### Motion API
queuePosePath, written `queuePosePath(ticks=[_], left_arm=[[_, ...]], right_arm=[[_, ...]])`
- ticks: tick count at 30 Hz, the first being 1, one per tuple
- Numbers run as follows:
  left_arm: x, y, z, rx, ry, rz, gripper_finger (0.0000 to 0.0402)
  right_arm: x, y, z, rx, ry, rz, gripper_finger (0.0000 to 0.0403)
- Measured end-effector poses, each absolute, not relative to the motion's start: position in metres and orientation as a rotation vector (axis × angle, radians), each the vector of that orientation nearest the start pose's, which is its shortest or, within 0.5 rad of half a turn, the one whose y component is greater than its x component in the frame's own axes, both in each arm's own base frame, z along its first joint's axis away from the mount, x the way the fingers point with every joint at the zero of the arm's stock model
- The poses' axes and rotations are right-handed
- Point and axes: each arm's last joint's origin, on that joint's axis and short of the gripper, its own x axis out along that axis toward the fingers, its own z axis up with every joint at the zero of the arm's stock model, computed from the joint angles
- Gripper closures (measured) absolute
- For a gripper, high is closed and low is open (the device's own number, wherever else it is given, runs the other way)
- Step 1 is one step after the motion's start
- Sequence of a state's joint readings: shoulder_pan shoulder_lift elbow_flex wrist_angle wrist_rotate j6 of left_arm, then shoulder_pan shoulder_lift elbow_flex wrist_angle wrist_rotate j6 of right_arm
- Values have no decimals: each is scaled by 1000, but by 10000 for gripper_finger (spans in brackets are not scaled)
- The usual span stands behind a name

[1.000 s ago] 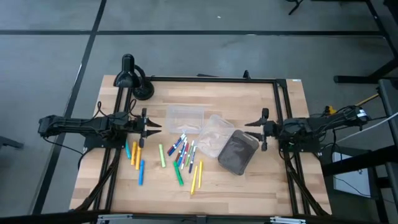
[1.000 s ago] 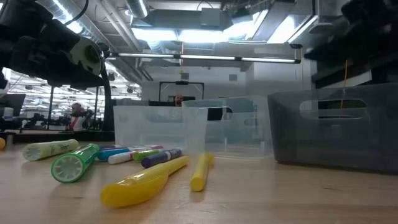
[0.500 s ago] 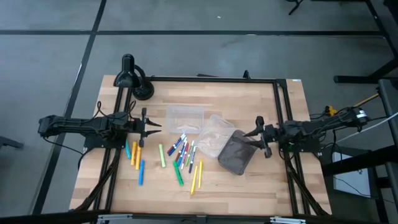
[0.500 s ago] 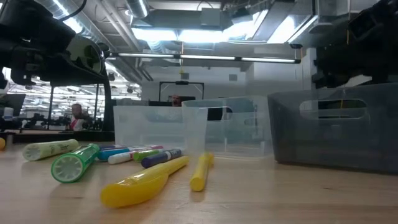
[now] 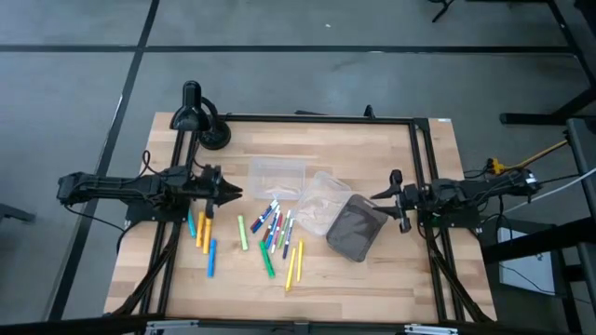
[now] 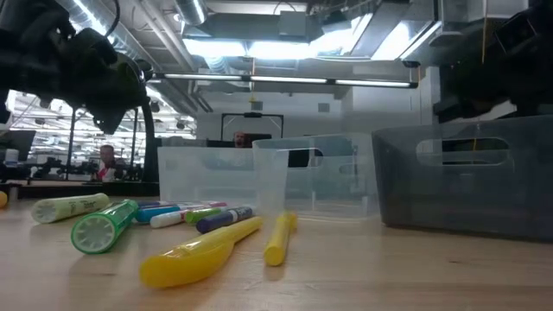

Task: Pick & Place Markers
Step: Put the light green highlighter pen into the right transparent bin

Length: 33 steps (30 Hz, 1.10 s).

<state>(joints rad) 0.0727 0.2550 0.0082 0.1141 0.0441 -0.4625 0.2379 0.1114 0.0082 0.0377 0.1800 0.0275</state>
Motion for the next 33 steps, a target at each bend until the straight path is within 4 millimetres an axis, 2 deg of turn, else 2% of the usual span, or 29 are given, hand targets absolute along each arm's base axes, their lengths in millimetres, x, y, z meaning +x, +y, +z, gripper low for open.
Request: queuePosePath(ticks=[5,10,15,20,28,33], left_arm=[[112,7,155,-557,122,81,307],[113,4,162,-613,88,-31,304],[113,-2,193,-517,26,-169,302],[122,-7,221,-402,23,-130,301],[153,-17,244,-281,308,-14,289],[170,-26,246,-262,525,-30,272]], right_arm=[[99,19,166,-43,33,53,251],[99,17,166,-38,27,-15,251],[99,15,167,-39,19,-76,251],[99,15,167,-36,20,-83,251],[99,15,167,-39,20,-83,251],[99,15,167,-38,20,-83,251]])
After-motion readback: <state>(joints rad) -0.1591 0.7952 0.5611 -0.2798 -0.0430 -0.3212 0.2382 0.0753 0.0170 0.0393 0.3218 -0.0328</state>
